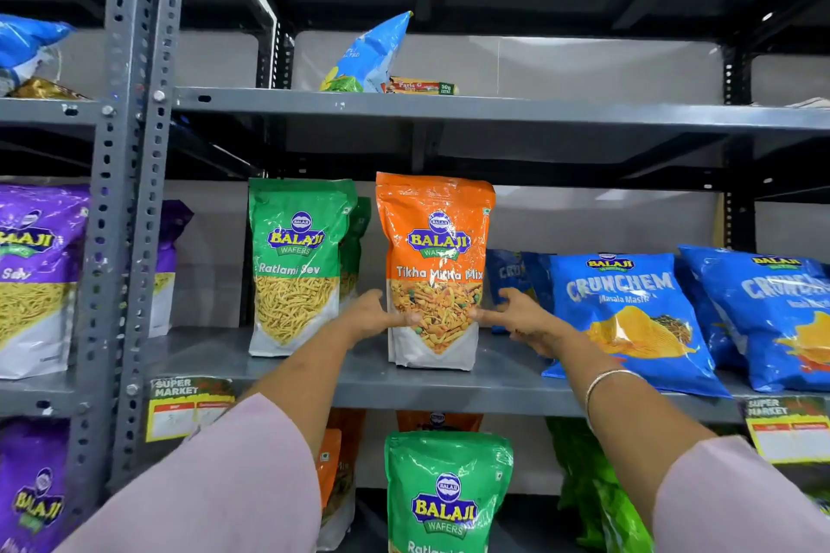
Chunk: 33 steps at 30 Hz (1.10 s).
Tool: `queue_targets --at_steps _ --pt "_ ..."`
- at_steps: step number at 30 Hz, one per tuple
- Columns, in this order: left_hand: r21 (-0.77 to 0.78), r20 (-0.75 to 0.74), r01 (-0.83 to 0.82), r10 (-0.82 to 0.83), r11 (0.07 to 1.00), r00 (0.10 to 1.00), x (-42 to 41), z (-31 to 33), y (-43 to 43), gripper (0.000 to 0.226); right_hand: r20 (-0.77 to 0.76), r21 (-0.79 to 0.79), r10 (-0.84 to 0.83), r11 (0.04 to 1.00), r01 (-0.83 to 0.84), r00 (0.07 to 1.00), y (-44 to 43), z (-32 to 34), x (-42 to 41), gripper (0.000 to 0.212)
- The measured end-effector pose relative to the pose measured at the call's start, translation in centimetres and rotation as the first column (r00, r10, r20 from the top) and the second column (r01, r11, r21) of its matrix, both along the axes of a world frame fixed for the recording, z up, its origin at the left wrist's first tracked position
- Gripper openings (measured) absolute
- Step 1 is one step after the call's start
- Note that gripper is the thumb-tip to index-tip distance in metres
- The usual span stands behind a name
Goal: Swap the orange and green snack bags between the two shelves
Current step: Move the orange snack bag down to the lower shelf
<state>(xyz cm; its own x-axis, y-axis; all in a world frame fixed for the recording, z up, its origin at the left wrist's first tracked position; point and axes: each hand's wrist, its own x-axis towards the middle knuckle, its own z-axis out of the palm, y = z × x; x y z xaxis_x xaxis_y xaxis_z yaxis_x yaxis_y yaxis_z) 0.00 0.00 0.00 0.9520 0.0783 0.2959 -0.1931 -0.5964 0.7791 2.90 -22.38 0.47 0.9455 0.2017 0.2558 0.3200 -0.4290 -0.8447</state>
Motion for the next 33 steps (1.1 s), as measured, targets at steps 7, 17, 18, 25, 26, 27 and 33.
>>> queue_targets --at_steps 7,17,18,25,26,27,33 --pt "-0.202 -0.024 0.115 -0.122 0.973 0.992 2.2 -0.9 -0.7 0.058 -0.030 0.077 0.088 0.993 -0.085 0.996 2.0 -1.3 1.1 0.051" --pt "-0.306 0.075 0.065 -0.045 0.950 0.996 1.3 -1.1 -0.8 0.051 0.085 0.255 -0.032 0.967 0.009 0.996 3.0 -1.5 1.1 0.069" --pt "-0.290 0.086 0.061 -0.038 0.955 0.996 0.9 -1.0 -0.8 0.051 0.097 0.255 -0.034 0.967 0.008 0.995 2.9 -1.3 0.8 0.069" --pt "-0.224 0.184 0.052 -0.010 0.973 0.983 -1.9 1.3 -2.3 0.034 0.207 0.261 -0.073 0.965 0.016 0.976 1.0 0.5 -2.4 0.071" --pt "-0.211 0.200 0.048 -0.005 0.976 0.980 -2.4 1.7 -2.6 0.034 0.219 0.265 -0.071 0.964 0.011 0.973 0.6 0.9 -3.0 0.071" --pt "-0.204 0.215 0.054 -0.009 0.977 0.977 -3.0 1.9 -3.0 0.035 0.226 0.268 -0.072 0.963 0.009 0.971 0.2 1.2 -3.5 0.071" --pt "-0.189 0.287 0.110 -0.052 0.976 0.957 -6.5 1.8 -5.8 0.038 0.233 0.291 -0.086 0.957 0.015 0.969 -2.5 0.9 -7.3 0.070"
